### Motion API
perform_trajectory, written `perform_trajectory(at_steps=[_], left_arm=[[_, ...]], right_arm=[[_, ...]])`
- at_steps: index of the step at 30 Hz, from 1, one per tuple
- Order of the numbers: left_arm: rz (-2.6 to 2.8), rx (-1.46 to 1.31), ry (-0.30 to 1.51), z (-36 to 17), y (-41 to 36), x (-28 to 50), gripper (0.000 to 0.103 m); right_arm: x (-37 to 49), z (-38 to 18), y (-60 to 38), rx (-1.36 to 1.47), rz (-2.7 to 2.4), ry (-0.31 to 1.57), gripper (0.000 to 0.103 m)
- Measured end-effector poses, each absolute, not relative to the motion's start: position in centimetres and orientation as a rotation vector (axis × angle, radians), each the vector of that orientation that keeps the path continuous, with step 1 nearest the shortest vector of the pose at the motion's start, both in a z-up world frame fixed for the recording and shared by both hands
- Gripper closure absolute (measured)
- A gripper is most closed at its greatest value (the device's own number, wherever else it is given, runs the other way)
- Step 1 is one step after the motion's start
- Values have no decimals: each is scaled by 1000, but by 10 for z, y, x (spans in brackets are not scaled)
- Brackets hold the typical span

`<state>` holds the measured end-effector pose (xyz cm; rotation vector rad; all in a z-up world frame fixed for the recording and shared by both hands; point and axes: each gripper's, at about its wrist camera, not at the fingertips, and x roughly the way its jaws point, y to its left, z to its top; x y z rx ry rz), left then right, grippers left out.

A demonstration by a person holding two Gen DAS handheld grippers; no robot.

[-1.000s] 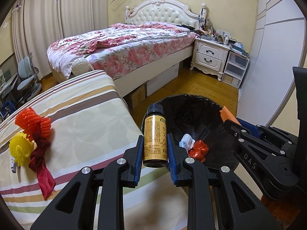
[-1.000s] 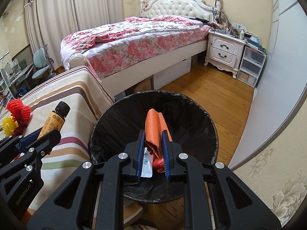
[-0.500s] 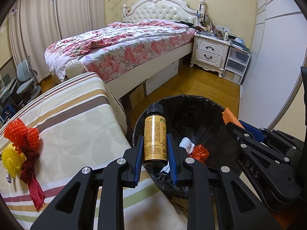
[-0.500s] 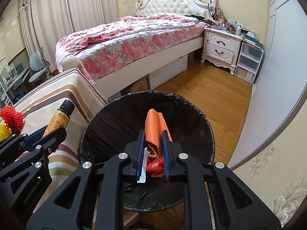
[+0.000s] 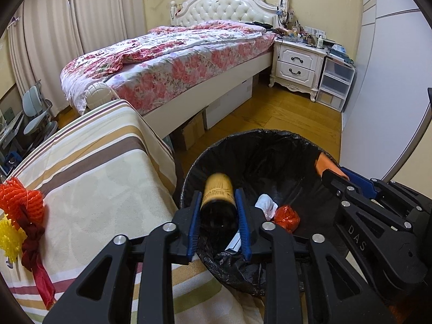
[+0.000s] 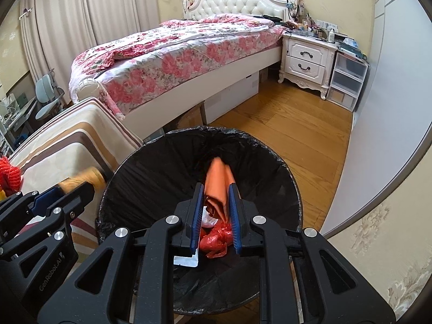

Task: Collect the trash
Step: 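Lower both tools into the bin and open them to drop the items, then move both open tools from the bin back over the bed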

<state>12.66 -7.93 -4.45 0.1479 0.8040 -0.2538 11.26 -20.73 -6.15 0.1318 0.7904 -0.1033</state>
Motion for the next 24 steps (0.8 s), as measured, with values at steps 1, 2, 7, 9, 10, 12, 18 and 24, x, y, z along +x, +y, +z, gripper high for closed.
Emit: perform_trajectory(at_steps=[1, 2, 7, 9, 10, 12, 18, 24], left_arm=[[-252, 146, 805, -45, -79, 127, 63], [-251, 142, 802, -44, -78, 127, 58], [-243, 139, 789, -41, -74, 125, 42], [-234, 134, 787, -40, -72, 125, 36], [-230, 131, 786, -40, -70, 124, 35], [-220, 126, 785, -38, -65, 121, 34], [-170, 128, 766, -32, -45, 111, 31], [-115, 101, 761, -26, -12, 97, 31]], right_arm=[[114, -63, -208, 133, -105, 794, 80], [114, -64, -208, 133, -109, 795, 71], [113, -66, -209, 132, -129, 798, 63], [112, -66, -209, 131, -138, 793, 57], [111, -65, -209, 129, -143, 791, 56], [109, -65, -209, 129, -150, 790, 51], [103, -61, -204, 128, -156, 781, 39], [98, -59, -188, 124, -130, 781, 36]])
